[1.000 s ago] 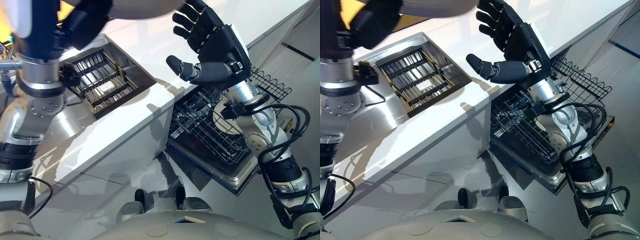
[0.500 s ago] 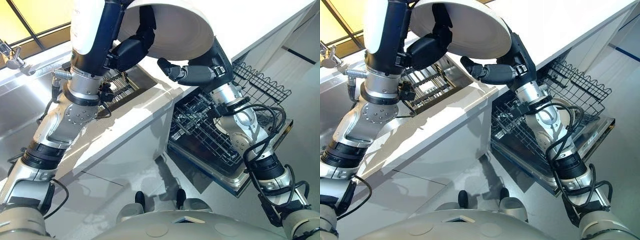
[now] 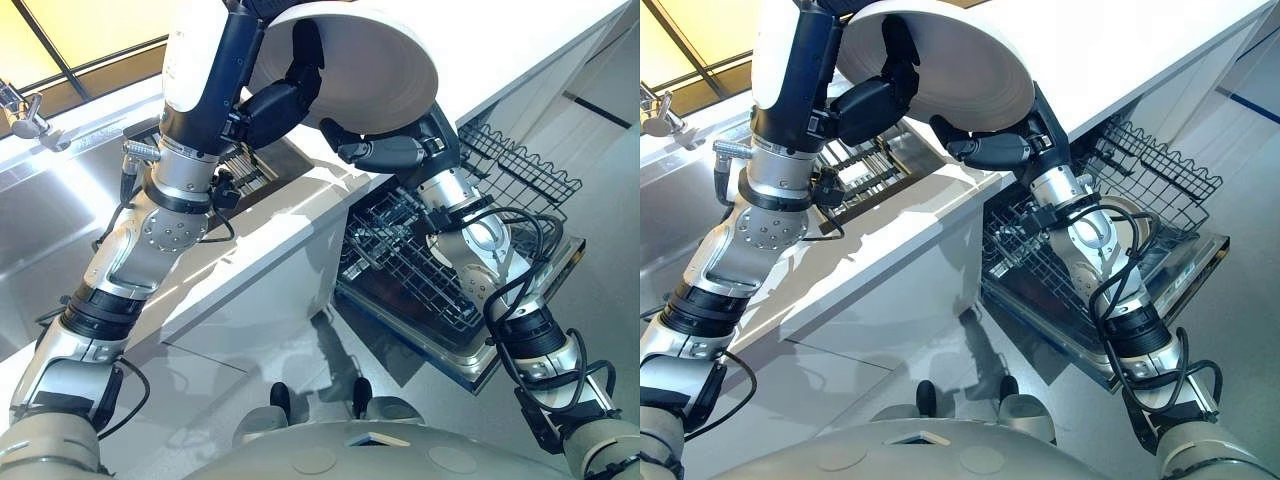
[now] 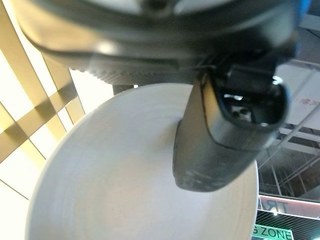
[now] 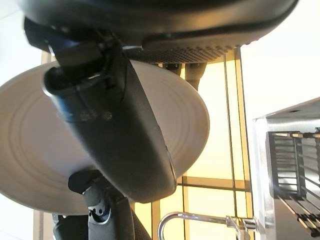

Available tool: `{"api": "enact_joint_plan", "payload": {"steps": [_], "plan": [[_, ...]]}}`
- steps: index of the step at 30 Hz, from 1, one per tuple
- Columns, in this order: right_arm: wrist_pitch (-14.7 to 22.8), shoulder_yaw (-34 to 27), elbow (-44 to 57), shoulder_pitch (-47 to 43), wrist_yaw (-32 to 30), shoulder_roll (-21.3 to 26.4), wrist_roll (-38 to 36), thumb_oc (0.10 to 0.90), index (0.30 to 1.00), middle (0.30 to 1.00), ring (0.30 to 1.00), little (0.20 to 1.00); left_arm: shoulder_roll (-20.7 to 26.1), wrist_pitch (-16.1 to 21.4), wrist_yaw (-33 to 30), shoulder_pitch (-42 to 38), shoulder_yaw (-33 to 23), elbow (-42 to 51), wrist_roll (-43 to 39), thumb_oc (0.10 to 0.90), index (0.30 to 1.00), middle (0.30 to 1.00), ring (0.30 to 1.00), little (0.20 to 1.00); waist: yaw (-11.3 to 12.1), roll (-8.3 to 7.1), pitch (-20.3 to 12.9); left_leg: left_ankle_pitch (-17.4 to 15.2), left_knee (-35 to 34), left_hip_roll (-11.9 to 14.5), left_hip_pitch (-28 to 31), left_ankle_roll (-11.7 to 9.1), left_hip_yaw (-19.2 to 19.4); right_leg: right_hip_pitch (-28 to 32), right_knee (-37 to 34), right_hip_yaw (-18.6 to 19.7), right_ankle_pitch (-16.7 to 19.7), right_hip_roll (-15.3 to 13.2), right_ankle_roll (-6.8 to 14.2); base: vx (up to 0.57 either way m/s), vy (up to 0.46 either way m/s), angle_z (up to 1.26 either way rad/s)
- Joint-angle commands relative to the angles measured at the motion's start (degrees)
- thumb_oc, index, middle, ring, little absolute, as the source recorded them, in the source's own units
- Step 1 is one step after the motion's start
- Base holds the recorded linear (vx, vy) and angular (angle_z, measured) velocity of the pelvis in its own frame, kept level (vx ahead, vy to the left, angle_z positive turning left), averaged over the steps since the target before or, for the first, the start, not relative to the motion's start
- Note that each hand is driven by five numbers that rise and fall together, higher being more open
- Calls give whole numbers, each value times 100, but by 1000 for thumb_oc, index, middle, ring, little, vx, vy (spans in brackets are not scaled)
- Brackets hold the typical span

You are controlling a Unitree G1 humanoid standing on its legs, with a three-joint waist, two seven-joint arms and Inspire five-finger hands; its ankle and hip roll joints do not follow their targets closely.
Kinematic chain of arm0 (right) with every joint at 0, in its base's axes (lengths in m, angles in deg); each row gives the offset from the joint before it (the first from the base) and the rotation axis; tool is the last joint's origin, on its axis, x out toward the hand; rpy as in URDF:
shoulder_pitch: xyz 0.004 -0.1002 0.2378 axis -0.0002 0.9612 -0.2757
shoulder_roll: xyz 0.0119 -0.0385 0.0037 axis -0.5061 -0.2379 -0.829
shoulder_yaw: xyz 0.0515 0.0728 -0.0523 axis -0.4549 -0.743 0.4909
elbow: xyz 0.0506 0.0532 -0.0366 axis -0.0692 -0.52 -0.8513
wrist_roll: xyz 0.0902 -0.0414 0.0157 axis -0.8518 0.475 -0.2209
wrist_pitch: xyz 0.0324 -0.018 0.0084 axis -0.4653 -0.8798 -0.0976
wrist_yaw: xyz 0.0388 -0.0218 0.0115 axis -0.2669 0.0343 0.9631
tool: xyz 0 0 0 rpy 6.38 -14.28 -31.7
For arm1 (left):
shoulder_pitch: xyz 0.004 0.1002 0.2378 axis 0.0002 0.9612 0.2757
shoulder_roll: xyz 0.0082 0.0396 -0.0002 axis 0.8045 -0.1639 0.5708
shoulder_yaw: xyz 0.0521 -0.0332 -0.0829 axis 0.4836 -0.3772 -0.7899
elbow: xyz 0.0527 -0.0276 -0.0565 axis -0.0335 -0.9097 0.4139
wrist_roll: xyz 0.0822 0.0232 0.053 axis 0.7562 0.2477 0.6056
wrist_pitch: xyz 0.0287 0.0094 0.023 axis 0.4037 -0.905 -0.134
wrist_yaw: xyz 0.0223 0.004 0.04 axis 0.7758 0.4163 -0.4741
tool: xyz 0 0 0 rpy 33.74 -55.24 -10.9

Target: Pick up plates and place into dishwasher.

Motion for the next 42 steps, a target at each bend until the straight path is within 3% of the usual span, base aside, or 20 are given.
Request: {"api": "enact_joint_plan", "payload": {"steps": [1,9,10,12,17,21,22,23,27,31,36,42], "plan": [[805,-140,417,-806,18,-440,-119,100,300,300,300,200,-160,34,-29,-433,56,-96,-443,100,300,300,300,200,0,65,-534,-502,54,-294,35,135,260,-255,846,-64,-682,455,246,0,0,0],[866,-181,389,-808,-57,-443,-23,100,300,300,300,200,-228,-373,254,-77,73,-441,-574,100,300,300,300,200,59,62,-527,-536,59,-317,51,156,280,-236,765,-113,-635,406,266,0,0,0],[867,-198,376,-811,-53,-432,-21,147,340,340,340,247,-224,-397,276,-25,72,-531,-572,100,300,300,300,200,67,60,-529,-539,60,-320,50,158,281,-229,746,-122,-626,401,265,0,0,0],[874,-227,360,-818,-34,-425,-46,100,300,300,300,200,-242,-402,299,74,86,-703,-594,100,300,300,300,200,83,61,-537,-532,59,-320,46,160,284,-226,721,-137,-608,395,267,0,0,0],[922,-238,394,-797,-11,-462,-28,100,300,300,300,200,-333,-456,430,275,118,-947,-632,100,300,300,300,200,117,71,-539,-516,60,-317,17,162,268,-229,690,-123,-587,400,256,0,0,0],[960,-251,397,-798,-55,-486,35,100,300,300,300,200,-538,-646,802,459,77,-1169,-1437,100,300,300,300,200,143,72,-536,-511,64,-312,5,158,257,-224,674,-116,-585,402,242,0,0,0],[957,-247,390,-809,-81,-486,59,100,300,300,300,200,-620,-839,947,502,85,-1235,-1744,364,526,526,526,464,148,72,-535,-509,67,-311,-2,158,251,-225,674,-116,-587,401,237,0,0,0],[955,-250,381,-830,-121,-478,88,100,300,300,300,200,-725,-980,1059,556,74,-1325,-2092,800,900,900,900,900,151,69,-536,-505,68,-311,-4,155,244,-224,674,-115,-587,403,234,0,0,0],[1073,-373,249,-859,-349,-382,346,100,300,300,300,200,-1005,-1110,1270,699,-126,-1547,-3085,800,900,900,900,900,159,62,-533,-499,77,-308,-6,150,220,-217,679,-110,-594,407,219,0,0,0],[1295,-699,-32,-934,-1065,-164,1072,100,300,300,300,200,-1011,-1248,1218,674,-469,-1629,-3598,800,900,900,900,900,146,70,-538,-504,73,-301,13,143,201,-198,683,-121,-608,408,213,0,0,0],[1569,-1343,-382,-677,-1869,206,1769,100,300,300,300,200,-641,-1495,1145,631,-929,-1312,-3435,800,900,900,900,900,109,116,-551,-512,61,-299,19,146,177,-190,690,-138,-636,394,213,0,0,0],[1652,-2001,-756,-117,-2119,315,1282,100,300,300,300,200,-347,-1680,1239,734,-1376,-1202,-3608,800,900,900,900,900,73,188,-554,-512,47,-292,33,146,159,-182,716,-167,-688,384,199,1,1,1]]}}
